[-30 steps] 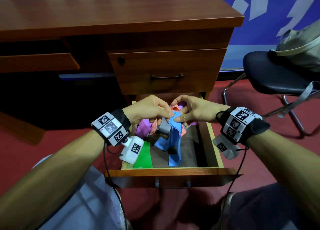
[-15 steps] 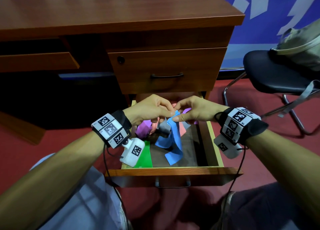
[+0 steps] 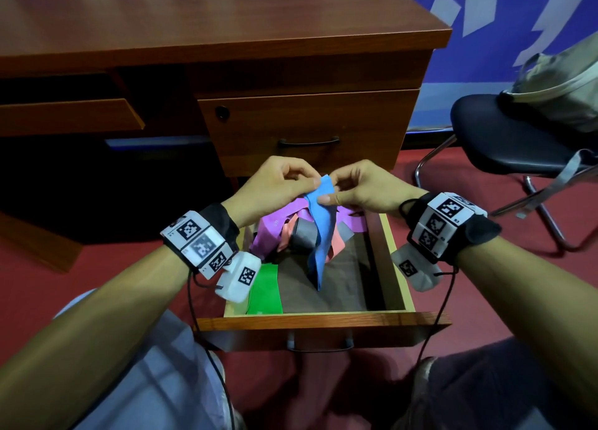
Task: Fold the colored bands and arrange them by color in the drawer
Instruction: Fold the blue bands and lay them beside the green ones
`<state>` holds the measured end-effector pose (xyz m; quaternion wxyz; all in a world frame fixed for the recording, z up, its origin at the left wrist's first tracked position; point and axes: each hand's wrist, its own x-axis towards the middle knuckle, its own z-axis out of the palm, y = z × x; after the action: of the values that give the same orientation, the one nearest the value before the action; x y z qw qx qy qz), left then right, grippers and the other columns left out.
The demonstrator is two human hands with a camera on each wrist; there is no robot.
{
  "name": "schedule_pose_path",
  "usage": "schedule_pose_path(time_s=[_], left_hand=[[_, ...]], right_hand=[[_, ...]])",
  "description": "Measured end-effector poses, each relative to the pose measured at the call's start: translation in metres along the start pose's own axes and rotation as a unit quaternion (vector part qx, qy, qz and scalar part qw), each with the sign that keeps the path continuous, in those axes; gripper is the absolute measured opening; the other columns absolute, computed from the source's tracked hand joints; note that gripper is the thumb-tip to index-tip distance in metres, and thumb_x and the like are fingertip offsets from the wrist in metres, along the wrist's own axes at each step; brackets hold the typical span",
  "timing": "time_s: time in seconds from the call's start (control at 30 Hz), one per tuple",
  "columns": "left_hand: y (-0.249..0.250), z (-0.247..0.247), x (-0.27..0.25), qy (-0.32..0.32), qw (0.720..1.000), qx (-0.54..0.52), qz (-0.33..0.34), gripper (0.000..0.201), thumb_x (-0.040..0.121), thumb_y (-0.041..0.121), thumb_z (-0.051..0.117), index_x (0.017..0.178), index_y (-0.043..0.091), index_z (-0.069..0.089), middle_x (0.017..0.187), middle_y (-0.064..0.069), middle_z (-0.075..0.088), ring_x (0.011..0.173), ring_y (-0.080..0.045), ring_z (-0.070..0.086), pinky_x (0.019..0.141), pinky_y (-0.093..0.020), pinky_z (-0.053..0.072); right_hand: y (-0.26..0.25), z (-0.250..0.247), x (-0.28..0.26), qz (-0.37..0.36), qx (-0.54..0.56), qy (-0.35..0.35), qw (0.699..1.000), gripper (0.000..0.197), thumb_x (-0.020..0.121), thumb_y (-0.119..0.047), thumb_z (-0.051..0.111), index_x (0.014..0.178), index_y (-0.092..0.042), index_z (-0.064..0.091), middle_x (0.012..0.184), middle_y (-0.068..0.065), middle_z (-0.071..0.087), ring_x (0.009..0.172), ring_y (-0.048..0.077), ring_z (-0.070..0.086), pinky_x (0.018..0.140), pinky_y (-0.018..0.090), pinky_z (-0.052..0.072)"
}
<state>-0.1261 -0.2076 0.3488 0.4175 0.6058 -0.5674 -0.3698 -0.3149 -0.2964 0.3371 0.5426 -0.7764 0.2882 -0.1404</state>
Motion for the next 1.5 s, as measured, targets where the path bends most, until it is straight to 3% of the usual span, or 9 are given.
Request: schedule_pose_path(time_s=[0.1, 0.23, 0.4, 0.5, 0.6, 0.93, 1.07, 1.2, 1.5], left_hand=[[-0.003, 0.005, 0.001, 0.038, 0.998, -0.049, 0.017, 0.032, 0.090, 0.018, 0.077, 0.115, 0.005, 0.062, 0.092, -0.005, 0.063, 0.073, -0.006, 0.058, 0.062, -0.013, 0.047], [-0.004, 0.011, -0.004, -0.083, 0.992, -0.091, 0.007, 0.053, 0.084, 0.014, 0.083, 0.131, 0.017, 0.059, 0.125, 0.002, 0.070, 0.117, -0.012, 0.066, 0.097, -0.028, 0.055], [-0.002, 0.024, -0.010, -0.094, 0.989, -0.116, 0.004, 0.021, 0.086, 0.005, 0.079, 0.105, 0.009, 0.071, 0.103, -0.009, 0.077, 0.098, -0.021, 0.073, 0.095, -0.043, 0.058], [-0.002, 0.028, -0.013, -0.120, 0.986, -0.119, 0.016, 0.014, 0.091, 0.008, 0.074, 0.091, -0.004, 0.068, 0.084, -0.021, 0.070, 0.081, -0.032, 0.066, 0.096, -0.056, 0.053], [-0.005, 0.027, -0.014, -0.137, 0.978, -0.155, -0.005, 0.009, 0.096, 0.008, 0.068, 0.089, 0.002, 0.067, 0.082, -0.019, 0.066, 0.077, -0.031, 0.063, 0.086, -0.049, 0.056], [-0.040, 0.020, -0.017, -0.139, 0.969, -0.152, -0.135, 0.026, 0.100, 0.002, 0.057, 0.125, -0.003, 0.062, 0.103, -0.018, 0.075, 0.081, -0.026, 0.074, 0.075, -0.034, 0.062], [-0.052, 0.017, -0.020, -0.103, 0.975, -0.052, -0.190, 0.016, 0.099, 0.008, 0.063, 0.114, 0.009, 0.068, 0.095, -0.012, 0.075, 0.067, -0.019, 0.067, 0.061, -0.027, 0.059], [-0.054, 0.016, -0.019, -0.033, 0.963, -0.097, -0.249, 0.008, 0.095, 0.009, 0.069, 0.101, 0.007, 0.072, 0.094, -0.015, 0.075, 0.067, -0.020, 0.068, 0.068, -0.025, 0.060], [-0.032, 0.016, -0.018, 0.082, 0.923, -0.242, -0.289, 0.005, 0.094, -0.002, 0.062, 0.094, 0.002, 0.065, 0.084, -0.015, 0.072, 0.060, -0.022, 0.066, 0.062, -0.028, 0.060]], right_hand=[[-0.009, -0.004, 0.000, -0.041, 0.049, 0.054, 0.996, 0.024, 0.085, -0.016, 0.078, 0.096, 0.004, 0.069, 0.067, 0.009, 0.055, 0.055, 0.017, 0.040, 0.052, 0.026, 0.028], [-0.027, -0.006, -0.001, -0.064, 0.123, 0.073, 0.988, 0.025, 0.086, -0.015, 0.075, 0.101, 0.004, 0.069, 0.071, 0.014, 0.050, 0.049, 0.013, 0.034, 0.046, 0.021, 0.028], [-0.051, -0.009, -0.003, -0.085, 0.203, 0.092, 0.971, 0.021, 0.092, -0.008, 0.066, 0.073, -0.017, 0.069, 0.056, 0.006, 0.039, 0.042, 0.009, 0.031, 0.039, 0.015, 0.027], [-0.058, -0.014, -0.003, -0.102, 0.209, 0.106, 0.967, 0.005, 0.090, -0.013, 0.070, 0.086, -0.010, 0.067, 0.062, 0.008, 0.043, 0.047, 0.011, 0.030, 0.042, 0.017, 0.023], [-0.058, -0.018, -0.003, -0.111, 0.225, 0.152, 0.956, 0.004, 0.091, -0.012, 0.069, 0.088, -0.012, 0.069, 0.058, -0.008, 0.051, 0.047, 0.008, 0.032, 0.041, 0.018, 0.022], [-0.020, -0.052, 0.004, -0.039, 0.261, 0.398, 0.879, 0.043, 0.087, -0.014, 0.074, 0.057, -0.019, 0.045, 0.061, 0.005, 0.043, 0.046, 0.014, 0.038, 0.040, 0.022, 0.028], [-0.010, -0.064, 0.006, -0.026, 0.269, 0.446, 0.853, 0.043, 0.086, -0.013, 0.074, 0.056, -0.019, 0.044, 0.063, 0.006, 0.043, 0.047, 0.016, 0.039, 0.044, 0.024, 0.030], [-0.003, -0.071, 0.005, -0.013, 0.265, 0.468, 0.843, 0.043, 0.086, -0.014, 0.074, 0.054, -0.020, 0.046, 0.068, 0.009, 0.046, 0.049, 0.017, 0.040, 0.048, 0.026, 0.033], [0.019, -0.034, 0.018, -0.036, 0.049, 0.411, 0.910, 0.031, 0.080, -0.010, 0.078, 0.060, -0.019, 0.056, 0.062, -0.002, 0.053, 0.060, 0.010, 0.047, 0.060, 0.026, 0.041]])
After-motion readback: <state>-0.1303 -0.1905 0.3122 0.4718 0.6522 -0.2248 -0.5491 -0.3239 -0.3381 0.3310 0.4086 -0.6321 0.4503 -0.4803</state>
